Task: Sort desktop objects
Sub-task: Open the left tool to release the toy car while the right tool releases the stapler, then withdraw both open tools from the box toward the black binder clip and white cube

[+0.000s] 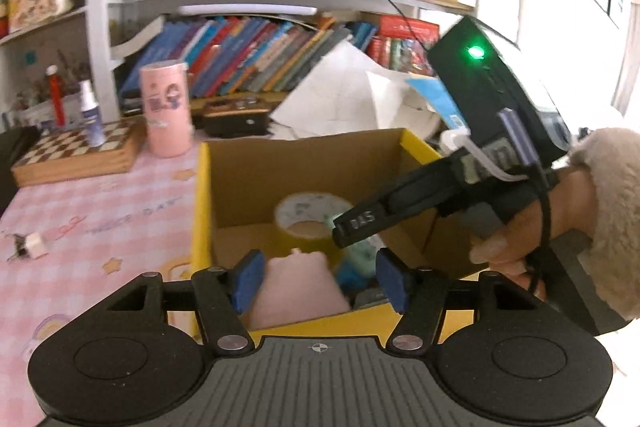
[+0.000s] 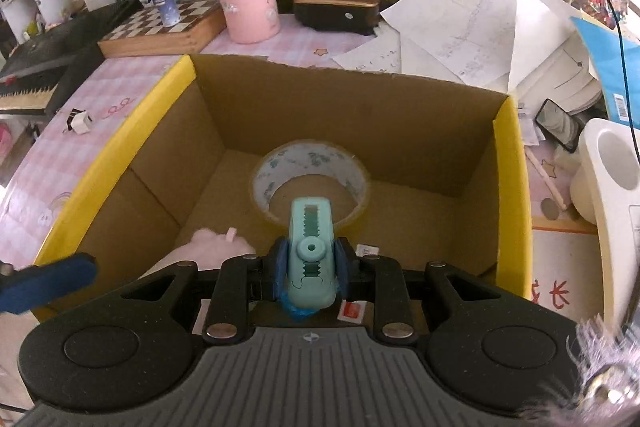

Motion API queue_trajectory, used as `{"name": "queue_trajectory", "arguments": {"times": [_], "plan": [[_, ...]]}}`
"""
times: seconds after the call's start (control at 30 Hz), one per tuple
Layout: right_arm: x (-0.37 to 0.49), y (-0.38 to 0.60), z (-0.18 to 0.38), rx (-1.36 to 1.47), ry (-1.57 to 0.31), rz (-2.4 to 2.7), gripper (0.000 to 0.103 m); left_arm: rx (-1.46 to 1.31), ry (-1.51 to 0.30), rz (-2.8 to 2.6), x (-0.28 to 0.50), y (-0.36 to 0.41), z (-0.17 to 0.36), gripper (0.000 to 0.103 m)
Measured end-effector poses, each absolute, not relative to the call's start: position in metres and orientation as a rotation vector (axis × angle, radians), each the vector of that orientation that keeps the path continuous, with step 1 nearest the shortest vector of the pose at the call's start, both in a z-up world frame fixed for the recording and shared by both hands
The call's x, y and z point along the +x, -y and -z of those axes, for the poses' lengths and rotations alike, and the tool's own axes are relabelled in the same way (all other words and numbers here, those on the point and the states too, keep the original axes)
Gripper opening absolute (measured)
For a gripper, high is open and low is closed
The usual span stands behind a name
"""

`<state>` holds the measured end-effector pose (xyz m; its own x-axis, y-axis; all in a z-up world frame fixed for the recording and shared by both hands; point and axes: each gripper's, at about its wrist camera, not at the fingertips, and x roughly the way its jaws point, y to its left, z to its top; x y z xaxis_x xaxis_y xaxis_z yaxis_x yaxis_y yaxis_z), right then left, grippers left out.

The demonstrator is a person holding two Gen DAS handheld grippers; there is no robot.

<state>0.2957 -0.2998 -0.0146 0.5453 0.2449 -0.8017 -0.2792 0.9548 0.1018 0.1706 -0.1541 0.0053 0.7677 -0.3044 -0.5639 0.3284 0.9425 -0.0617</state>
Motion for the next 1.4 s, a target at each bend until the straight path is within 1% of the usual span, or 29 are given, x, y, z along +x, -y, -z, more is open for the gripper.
{"name": "queue_trajectory", "arguments": {"times": [0.03,0.27,0.3,0.33,0.37,0.5,0.57,0.67,0.73,0.93,1.4], "plan": [[0.293,0.299,0.012,-0.043,-0.93,-0.306,0.041,0.039,-0.603,0.335,0.17,0.151,-0.006,0.063],[0.263,0.306,-0.013,0.021,-0.819,-0.279,0.045,0.071,-0.58,0.272,0.159,0.139,-0.015,0.064],[0.257,0.308,-0.017,0.03,-0.796,-0.271,0.046,0.07,-0.573,0.266,0.156,0.137,-0.017,0.065],[0.248,0.31,-0.021,0.043,-0.768,-0.26,0.046,0.066,-0.566,0.26,0.154,0.134,-0.019,0.07],[0.24,0.312,-0.025,0.05,-0.746,-0.255,0.047,0.062,-0.558,0.253,0.15,0.131,-0.021,0.072],[0.201,0.318,-0.04,0.084,-0.618,-0.199,0.053,0.047,-0.521,0.217,0.137,0.12,-0.028,0.075],[0.18,0.32,-0.044,0.09,-0.563,-0.158,0.056,0.034,-0.497,0.196,0.13,0.112,-0.031,0.08],[0.152,0.319,-0.042,0.083,-0.508,-0.095,0.06,0.019,-0.476,0.173,0.118,0.1,-0.032,0.081],[0.136,0.316,-0.035,0.066,-0.513,-0.053,0.061,0.009,-0.48,0.16,0.111,0.093,-0.031,0.082],[0.104,0.301,-0.008,0.07,-0.607,-0.006,0.061,-0.001,-0.516,0.155,0.092,0.073,-0.022,0.083],[0.045,0.212,0.008,0.075,-0.694,0.008,0.062,-0.004,-0.608,0.167,0.043,0.003,-0.001,0.084]]}}
